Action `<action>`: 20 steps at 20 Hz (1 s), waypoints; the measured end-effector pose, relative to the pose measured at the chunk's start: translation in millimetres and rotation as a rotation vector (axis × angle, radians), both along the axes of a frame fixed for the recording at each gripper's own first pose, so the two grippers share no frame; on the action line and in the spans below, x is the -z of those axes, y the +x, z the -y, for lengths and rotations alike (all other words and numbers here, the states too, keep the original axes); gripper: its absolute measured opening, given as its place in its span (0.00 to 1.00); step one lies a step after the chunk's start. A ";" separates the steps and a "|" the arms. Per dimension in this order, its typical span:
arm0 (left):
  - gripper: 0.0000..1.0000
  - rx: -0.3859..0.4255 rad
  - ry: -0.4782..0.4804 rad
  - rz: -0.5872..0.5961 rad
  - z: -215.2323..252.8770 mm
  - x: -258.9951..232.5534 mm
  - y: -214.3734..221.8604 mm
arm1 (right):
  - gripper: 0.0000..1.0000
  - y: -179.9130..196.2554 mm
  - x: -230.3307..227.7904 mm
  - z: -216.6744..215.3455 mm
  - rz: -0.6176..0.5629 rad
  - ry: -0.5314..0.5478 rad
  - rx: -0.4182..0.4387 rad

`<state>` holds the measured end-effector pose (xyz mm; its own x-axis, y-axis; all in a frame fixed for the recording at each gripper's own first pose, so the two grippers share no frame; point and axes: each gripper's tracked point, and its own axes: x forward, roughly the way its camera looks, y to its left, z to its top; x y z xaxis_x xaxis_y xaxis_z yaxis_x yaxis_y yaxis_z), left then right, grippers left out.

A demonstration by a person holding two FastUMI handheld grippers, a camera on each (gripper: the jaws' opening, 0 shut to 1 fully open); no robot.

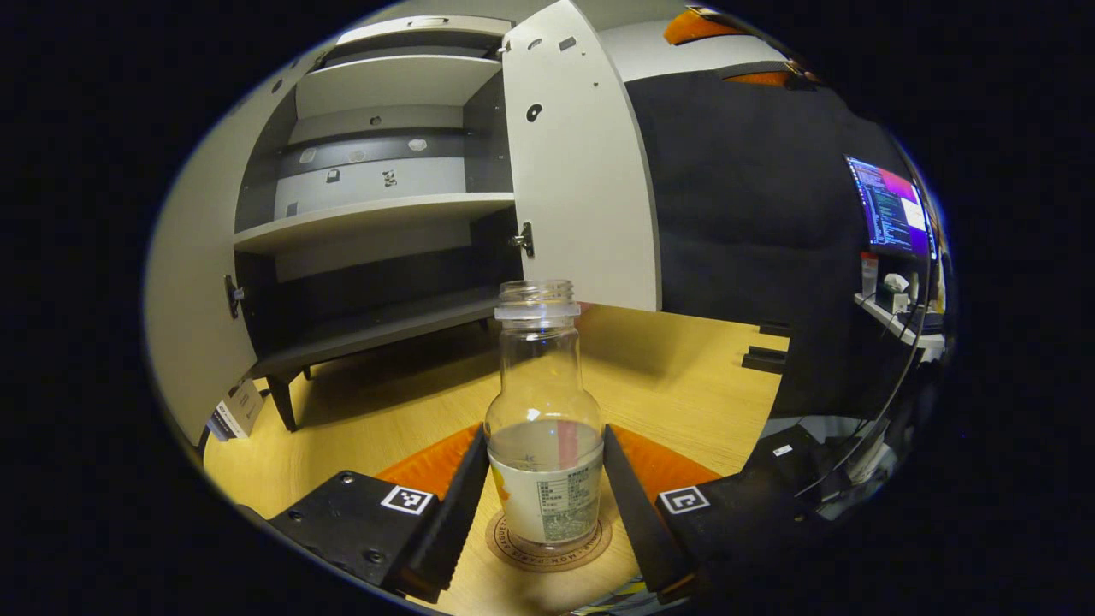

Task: Grasp the bottle in the cabinet with the left hand and place it on the coaster, then close the right door with the right hand and the left door with the left hand.

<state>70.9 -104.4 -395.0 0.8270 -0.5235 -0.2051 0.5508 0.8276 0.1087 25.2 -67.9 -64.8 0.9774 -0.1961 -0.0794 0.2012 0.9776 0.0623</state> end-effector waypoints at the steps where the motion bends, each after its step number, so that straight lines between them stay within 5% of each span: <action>1: 0.82 0.004 0.005 0.002 -1.7 -0.1 -0.1 | 0.97 2.3 4.8 -2.7 -0.012 -0.001 -0.003; 12: 0.93 -0.013 0.014 -0.063 -17.9 -16.9 -9.4 | 0.97 -5.0 15.4 12.6 -0.058 -0.001 -0.009; 20: 0.96 -0.132 -0.111 0.015 -39.9 -133.0 -3.5 | 0.97 -17.0 -20.9 71.9 0.018 0.107 0.047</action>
